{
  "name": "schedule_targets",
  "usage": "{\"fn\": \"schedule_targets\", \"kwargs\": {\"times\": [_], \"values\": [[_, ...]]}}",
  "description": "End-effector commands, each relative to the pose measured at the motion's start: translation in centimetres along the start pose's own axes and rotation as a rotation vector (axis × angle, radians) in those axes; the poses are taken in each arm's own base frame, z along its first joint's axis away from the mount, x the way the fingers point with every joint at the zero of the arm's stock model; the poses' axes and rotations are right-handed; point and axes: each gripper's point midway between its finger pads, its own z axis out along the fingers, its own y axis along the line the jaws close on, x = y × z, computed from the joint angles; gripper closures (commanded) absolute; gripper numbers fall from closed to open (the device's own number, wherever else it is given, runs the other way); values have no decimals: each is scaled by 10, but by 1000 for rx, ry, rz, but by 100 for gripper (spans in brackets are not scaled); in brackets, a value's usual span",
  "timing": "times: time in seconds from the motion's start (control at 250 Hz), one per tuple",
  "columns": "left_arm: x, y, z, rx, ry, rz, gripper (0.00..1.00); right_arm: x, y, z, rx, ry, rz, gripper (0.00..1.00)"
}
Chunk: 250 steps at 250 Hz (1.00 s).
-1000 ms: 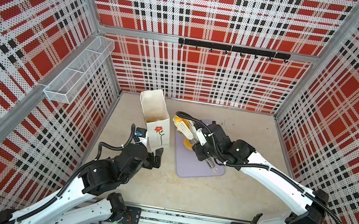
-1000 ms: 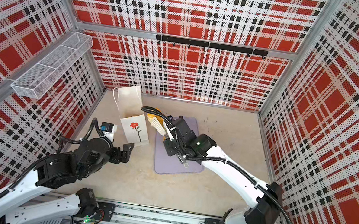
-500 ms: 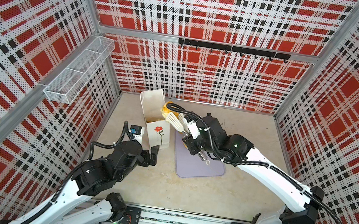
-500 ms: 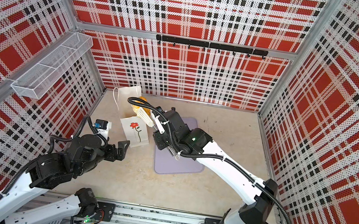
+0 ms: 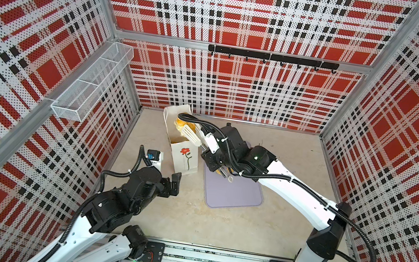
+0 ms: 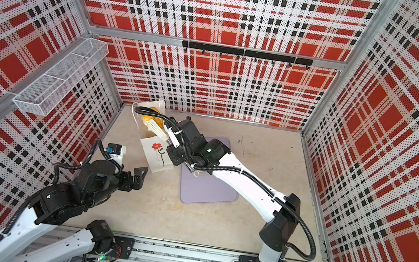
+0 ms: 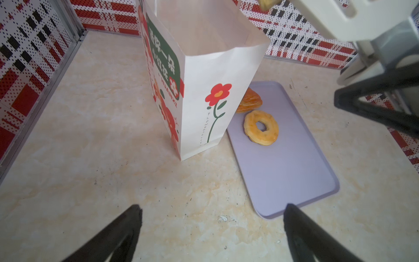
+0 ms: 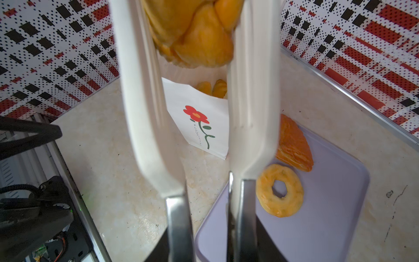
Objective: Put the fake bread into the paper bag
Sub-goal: 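Carry the muffin in the right tongs over the paper bag, then open the right tongs to drop the muffin into the bag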
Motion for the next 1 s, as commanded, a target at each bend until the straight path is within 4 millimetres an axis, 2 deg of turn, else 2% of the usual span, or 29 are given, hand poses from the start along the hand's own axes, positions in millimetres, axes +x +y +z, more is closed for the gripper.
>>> {"fn": "schedule_targets", "kwargs": {"times": [0.0,0.196,0.412,0.652,0.996], "values": [[7,4,1,-2,20,-18,1,-32,3,-4,1,-88,-27,62],[10,7,1,-3,18,-32,1,-34,-1,8,36,-60,-51,61],[23,9,5,-1,48,-42,1,-30,-11,20,92,-13,-75,60],[24,10,5,-5,48,-44,1,-31,-18,28,110,10,-86,58],[26,11,5,-7,54,-46,1,-33,-23,25,128,18,-91,42]]}}
